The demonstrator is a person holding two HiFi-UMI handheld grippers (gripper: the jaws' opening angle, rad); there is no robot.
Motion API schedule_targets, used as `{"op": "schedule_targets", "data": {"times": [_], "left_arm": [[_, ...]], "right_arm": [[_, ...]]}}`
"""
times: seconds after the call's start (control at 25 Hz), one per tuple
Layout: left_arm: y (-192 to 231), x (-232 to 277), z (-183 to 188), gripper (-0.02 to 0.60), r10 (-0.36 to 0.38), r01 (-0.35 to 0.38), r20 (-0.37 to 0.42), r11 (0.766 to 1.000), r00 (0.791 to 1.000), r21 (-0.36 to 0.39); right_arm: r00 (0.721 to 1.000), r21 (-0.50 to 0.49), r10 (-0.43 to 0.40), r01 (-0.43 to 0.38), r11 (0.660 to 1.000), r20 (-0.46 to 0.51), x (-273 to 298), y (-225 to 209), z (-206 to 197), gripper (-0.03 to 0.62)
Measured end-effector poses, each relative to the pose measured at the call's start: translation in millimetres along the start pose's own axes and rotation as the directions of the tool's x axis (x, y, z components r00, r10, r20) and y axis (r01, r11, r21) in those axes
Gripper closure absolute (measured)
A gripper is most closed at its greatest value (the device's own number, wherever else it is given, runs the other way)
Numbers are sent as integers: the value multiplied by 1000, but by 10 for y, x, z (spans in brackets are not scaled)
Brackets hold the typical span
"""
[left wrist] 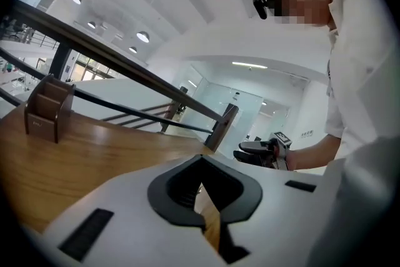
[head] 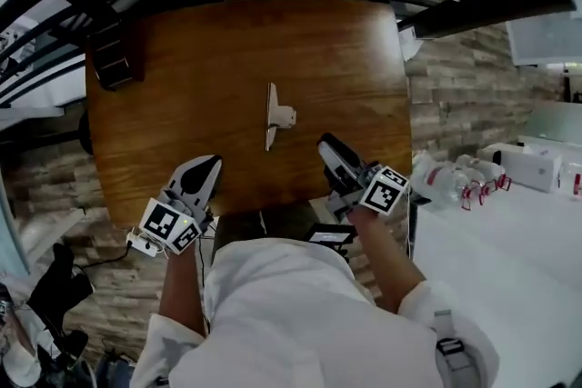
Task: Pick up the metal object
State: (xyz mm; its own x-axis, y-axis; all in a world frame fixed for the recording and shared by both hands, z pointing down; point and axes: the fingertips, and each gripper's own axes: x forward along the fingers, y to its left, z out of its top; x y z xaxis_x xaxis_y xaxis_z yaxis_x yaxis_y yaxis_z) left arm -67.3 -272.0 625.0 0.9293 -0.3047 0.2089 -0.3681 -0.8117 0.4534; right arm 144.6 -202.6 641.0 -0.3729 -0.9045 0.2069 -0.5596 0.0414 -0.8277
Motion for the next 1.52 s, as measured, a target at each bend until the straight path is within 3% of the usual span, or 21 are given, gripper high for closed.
{"op": "schedule_targets", "data": {"times": [0.12,0.36,0.72,0.8,0.92,1.08,1.2,1.36,1.52], "left_arm": [[97,160,-263,571,30,-32,-48,998,998,-45],[399,456,-682,571,75,-83,-66,988,995,-127],[418,718,-1134,571,92,-104,-70,974,993,-200],[411,726,-1157,571,89,-101,-61,971,994,-218],[406,729,-1198,571,83,-92,-50,967,995,-237],[401,688,-1273,571,75,-83,-40,965,996,-249],[411,586,-1231,571,73,-76,-19,962,997,-262],[462,377,-1031,571,76,-61,44,960,996,-275],[466,106,-653,571,75,-52,111,978,991,-205]], "right_arm": [[993,87,-33,43,995,-112,202,-438,-154,441],[958,145,-47,90,985,-282,620,-1064,-428,428],[914,207,25,65,976,-404,930,-1288,-719,430],[911,217,30,65,974,-411,981,-1309,-730,433],[912,225,35,63,972,-409,1070,-1359,-715,528],[906,240,37,72,968,-422,1146,-1380,-771,556],[917,227,21,77,971,-399,1153,-1326,-771,566],[940,195,40,29,980,-340,1174,-1023,-692,566],[963,106,107,-83,991,-246,1153,-407,-486,568]]}}
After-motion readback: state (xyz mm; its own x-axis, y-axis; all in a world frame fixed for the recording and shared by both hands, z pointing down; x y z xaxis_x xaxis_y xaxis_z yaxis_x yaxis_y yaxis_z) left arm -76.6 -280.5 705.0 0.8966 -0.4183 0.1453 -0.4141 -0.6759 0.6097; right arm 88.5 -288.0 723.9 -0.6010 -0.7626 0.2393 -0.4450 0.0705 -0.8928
